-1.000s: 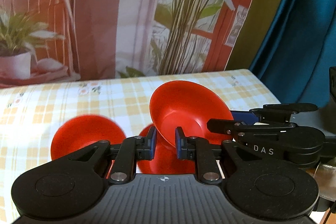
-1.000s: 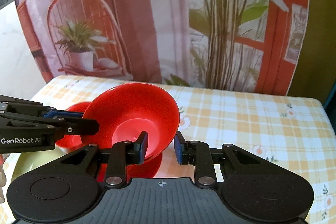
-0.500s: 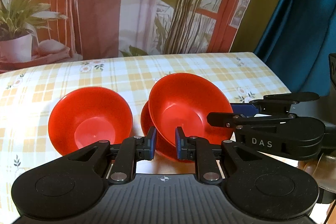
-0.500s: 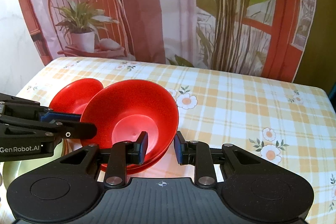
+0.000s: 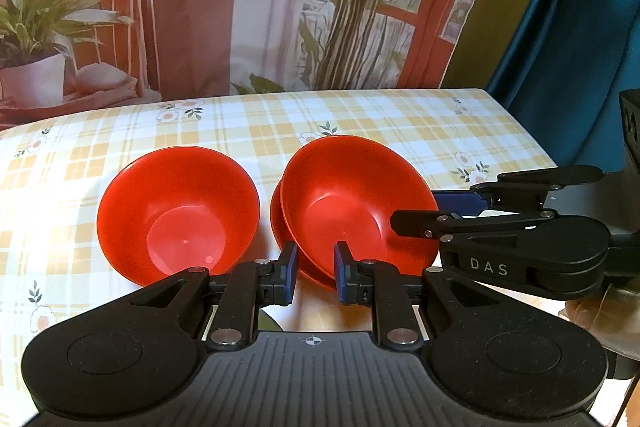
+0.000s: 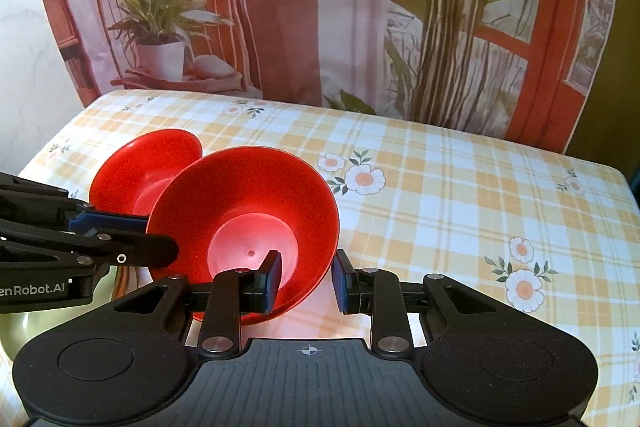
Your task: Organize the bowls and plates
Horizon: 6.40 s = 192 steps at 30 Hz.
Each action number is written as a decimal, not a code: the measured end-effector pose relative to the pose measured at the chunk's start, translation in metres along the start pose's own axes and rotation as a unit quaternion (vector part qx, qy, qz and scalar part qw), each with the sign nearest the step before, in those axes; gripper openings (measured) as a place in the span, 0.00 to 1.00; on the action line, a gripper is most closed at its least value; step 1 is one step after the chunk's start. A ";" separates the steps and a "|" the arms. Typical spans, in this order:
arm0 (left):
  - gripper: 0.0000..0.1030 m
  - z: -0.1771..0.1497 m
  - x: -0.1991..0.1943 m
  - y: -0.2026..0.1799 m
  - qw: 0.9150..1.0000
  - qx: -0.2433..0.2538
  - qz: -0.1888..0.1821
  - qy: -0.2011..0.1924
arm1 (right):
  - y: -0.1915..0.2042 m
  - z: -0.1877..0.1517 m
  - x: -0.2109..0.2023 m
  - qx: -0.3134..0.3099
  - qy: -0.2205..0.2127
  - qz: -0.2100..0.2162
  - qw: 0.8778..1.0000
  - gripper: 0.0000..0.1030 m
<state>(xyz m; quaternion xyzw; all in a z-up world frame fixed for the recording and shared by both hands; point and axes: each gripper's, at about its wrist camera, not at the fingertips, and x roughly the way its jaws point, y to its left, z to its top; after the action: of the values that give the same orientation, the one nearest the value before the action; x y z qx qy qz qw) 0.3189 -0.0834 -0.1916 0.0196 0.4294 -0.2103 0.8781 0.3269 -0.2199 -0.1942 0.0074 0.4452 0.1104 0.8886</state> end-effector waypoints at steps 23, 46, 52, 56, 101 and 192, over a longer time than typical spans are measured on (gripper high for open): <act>0.46 0.063 -0.119 0.036 0.989 0.018 0.071 -0.132 | 0.022 0.076 -0.072 -0.009 -0.076 -0.001 0.997 0.26; 0.46 0.031 -0.040 0.120 0.995 -0.040 0.060 -0.072 | 0.086 0.095 0.049 -0.028 0.020 0.022 0.999 0.26; 0.45 0.012 -0.017 0.132 0.996 -0.061 0.042 -0.043 | 0.083 0.088 0.074 -0.024 0.044 0.018 0.999 0.26; 0.45 0.004 -0.012 0.139 0.996 -0.079 0.028 -0.037 | 0.083 0.084 0.082 -0.023 0.054 0.020 0.998 0.26; 0.09 0.019 -0.046 0.038 0.997 -0.037 -0.004 -0.067 | 0.014 0.057 -0.015 0.051 -0.008 0.033 0.998 0.07; 0.45 0.003 0.034 0.019 0.999 -0.028 -0.007 0.018 | -0.017 -0.009 0.017 0.076 -0.005 0.016 0.997 0.30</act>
<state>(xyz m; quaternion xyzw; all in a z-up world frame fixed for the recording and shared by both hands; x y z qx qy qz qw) 0.3471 -0.0787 -0.2190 -0.0048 0.4511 -0.2042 0.8688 0.3327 -0.2337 -0.2146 0.0827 0.4481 0.0905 0.8856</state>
